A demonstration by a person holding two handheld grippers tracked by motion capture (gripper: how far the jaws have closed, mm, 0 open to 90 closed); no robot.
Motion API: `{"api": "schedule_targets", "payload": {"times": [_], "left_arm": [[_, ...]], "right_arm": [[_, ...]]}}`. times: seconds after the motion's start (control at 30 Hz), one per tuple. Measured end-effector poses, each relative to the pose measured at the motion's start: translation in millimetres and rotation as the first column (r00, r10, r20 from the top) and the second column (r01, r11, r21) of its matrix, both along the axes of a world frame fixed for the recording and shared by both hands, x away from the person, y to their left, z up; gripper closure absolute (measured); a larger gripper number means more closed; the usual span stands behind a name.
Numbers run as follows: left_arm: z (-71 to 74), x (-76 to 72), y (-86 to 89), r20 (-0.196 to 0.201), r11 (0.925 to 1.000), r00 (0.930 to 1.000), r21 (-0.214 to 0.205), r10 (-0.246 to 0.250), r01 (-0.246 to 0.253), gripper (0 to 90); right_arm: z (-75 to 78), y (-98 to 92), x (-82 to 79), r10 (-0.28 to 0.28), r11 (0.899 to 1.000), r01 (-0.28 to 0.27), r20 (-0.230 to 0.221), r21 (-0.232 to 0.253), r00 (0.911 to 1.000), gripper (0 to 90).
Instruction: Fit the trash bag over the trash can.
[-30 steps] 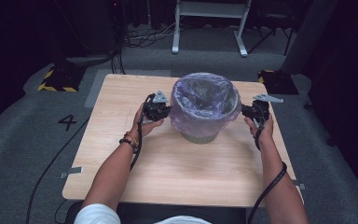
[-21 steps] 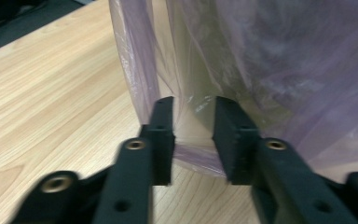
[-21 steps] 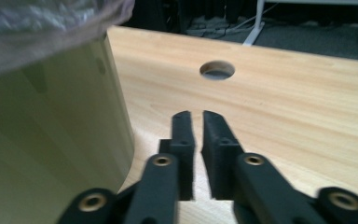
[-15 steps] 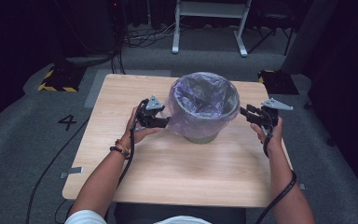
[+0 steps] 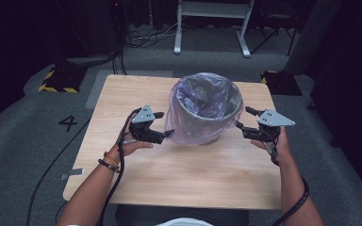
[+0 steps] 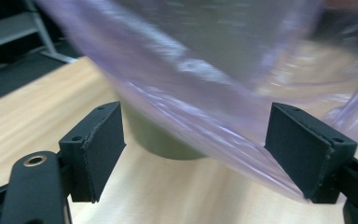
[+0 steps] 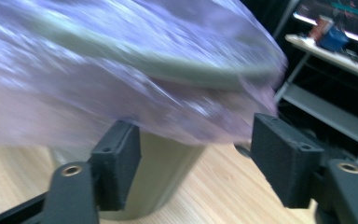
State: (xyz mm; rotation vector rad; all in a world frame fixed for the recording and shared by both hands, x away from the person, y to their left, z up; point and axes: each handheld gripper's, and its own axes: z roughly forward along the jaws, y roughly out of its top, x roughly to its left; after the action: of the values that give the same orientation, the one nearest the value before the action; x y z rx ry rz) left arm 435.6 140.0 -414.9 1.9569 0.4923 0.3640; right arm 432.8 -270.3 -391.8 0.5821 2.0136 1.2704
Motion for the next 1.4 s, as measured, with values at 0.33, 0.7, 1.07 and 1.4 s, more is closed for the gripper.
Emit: {"api": "schedule_targets", "payload": {"times": [0.33,0.7,1.07,1.4], "left_arm": [[-3.3,6.7,-17.8,0.042,0.9941,0.9963,0.076,0.075,-0.078,32.6],[25.8,36.7,6.2,0.057,0.9739,0.9779,-0.119,0.201,-0.193,31.5],[42.2,56.0,-1.8,0.074,0.9781,0.9761,-0.056,0.204,-0.201,36.3],[44.1,73.3,-5.6,0.038,0.9724,0.9739,-0.077,0.224,-0.220,43.4]], "right_arm": [[-11.7,12.2,4.6,0.044,0.988,-0.047,-0.020,-0.146,0.9988,89.6],[-7.8,-18.3,19.9,-0.070,0.997,0.071,-0.071,0.016,0.9950,45.4],[18.7,-41.5,11.5,-0.050,0.996,0.055,-0.075,0.070,0.9960,35.5],[10.5,-36.9,30.8,-0.346,0.935,0.336,-0.081,-0.119,0.9347,39.5]]}}
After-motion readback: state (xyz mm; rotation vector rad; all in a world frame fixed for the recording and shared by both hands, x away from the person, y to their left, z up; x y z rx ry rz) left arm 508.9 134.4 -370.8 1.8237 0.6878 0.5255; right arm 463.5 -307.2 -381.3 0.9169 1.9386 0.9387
